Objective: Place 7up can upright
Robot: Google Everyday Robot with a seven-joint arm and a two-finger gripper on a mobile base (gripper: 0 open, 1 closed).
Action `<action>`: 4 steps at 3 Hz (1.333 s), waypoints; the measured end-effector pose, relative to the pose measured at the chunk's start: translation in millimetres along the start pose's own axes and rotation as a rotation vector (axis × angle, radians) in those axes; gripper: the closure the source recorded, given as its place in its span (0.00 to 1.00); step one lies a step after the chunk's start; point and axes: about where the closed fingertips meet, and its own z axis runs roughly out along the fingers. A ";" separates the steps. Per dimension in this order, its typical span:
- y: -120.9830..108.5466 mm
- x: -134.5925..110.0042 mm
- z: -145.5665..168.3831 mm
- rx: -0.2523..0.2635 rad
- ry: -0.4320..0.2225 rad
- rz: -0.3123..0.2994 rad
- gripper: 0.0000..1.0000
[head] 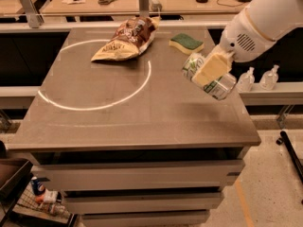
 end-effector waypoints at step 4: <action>28.0 -33.3 -23.0 -0.129 -0.492 -0.217 1.00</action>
Offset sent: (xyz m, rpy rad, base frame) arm -0.0159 0.0137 0.0507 0.3285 -0.2108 0.2417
